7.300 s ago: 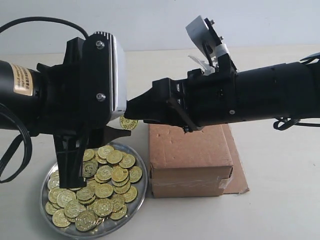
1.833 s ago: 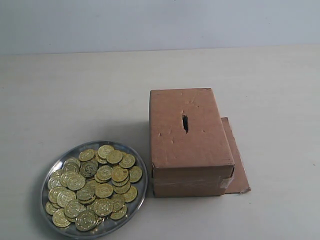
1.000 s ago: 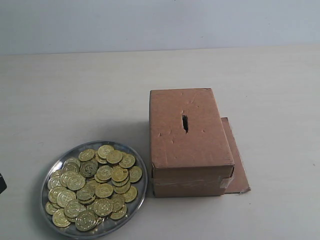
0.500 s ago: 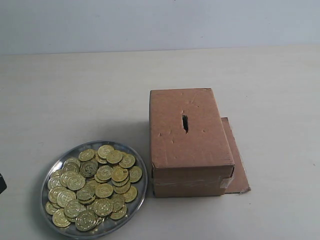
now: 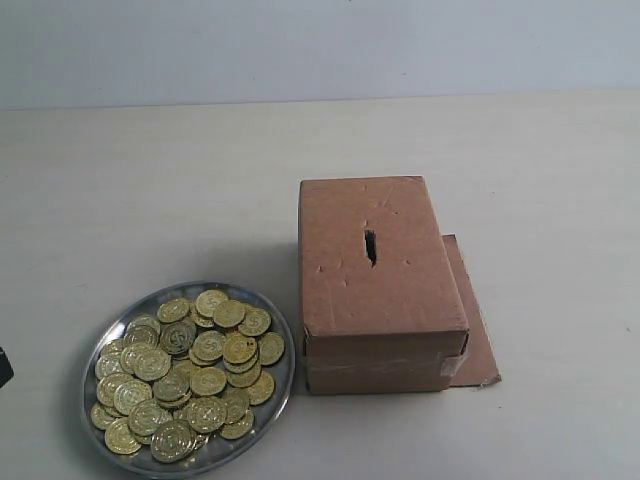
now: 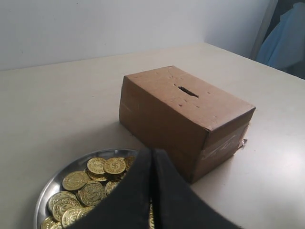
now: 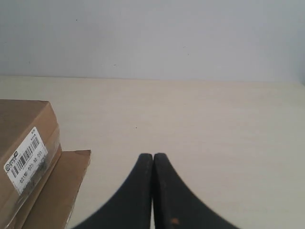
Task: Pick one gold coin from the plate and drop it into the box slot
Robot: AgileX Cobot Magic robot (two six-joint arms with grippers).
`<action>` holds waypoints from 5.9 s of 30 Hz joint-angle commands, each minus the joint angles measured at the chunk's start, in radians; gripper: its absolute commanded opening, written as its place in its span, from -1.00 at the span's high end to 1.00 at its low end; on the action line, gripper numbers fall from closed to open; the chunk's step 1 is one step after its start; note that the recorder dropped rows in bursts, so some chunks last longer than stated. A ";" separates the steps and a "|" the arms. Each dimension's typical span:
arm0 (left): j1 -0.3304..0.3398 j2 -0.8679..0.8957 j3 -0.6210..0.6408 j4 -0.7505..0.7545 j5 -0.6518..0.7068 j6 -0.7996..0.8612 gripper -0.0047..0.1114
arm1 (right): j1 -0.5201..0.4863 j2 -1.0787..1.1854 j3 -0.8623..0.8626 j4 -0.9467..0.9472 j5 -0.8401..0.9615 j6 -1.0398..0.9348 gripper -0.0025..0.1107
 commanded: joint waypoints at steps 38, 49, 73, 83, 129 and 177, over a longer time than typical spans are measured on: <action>0.002 -0.003 0.003 0.003 -0.001 0.000 0.92 | -0.035 -0.006 0.004 -0.084 -0.001 0.108 0.96; 0.002 -0.003 0.003 0.009 -0.006 0.009 0.92 | -0.035 -0.006 0.004 -0.084 -0.001 0.106 0.96; 0.608 -0.116 0.003 0.079 0.049 0.030 0.92 | -0.035 -0.006 0.004 -0.077 -0.003 0.105 0.96; 0.608 -0.116 0.003 0.111 0.093 0.030 0.92 | -0.035 -0.006 0.004 -0.077 -0.003 0.107 0.96; 0.609 -0.116 0.003 0.550 0.174 -0.436 0.92 | -0.035 -0.006 0.004 -0.074 -0.003 0.108 0.96; 0.609 -0.116 0.003 0.531 0.172 -0.436 0.92 | -0.035 -0.006 0.004 -0.074 -0.003 0.107 0.96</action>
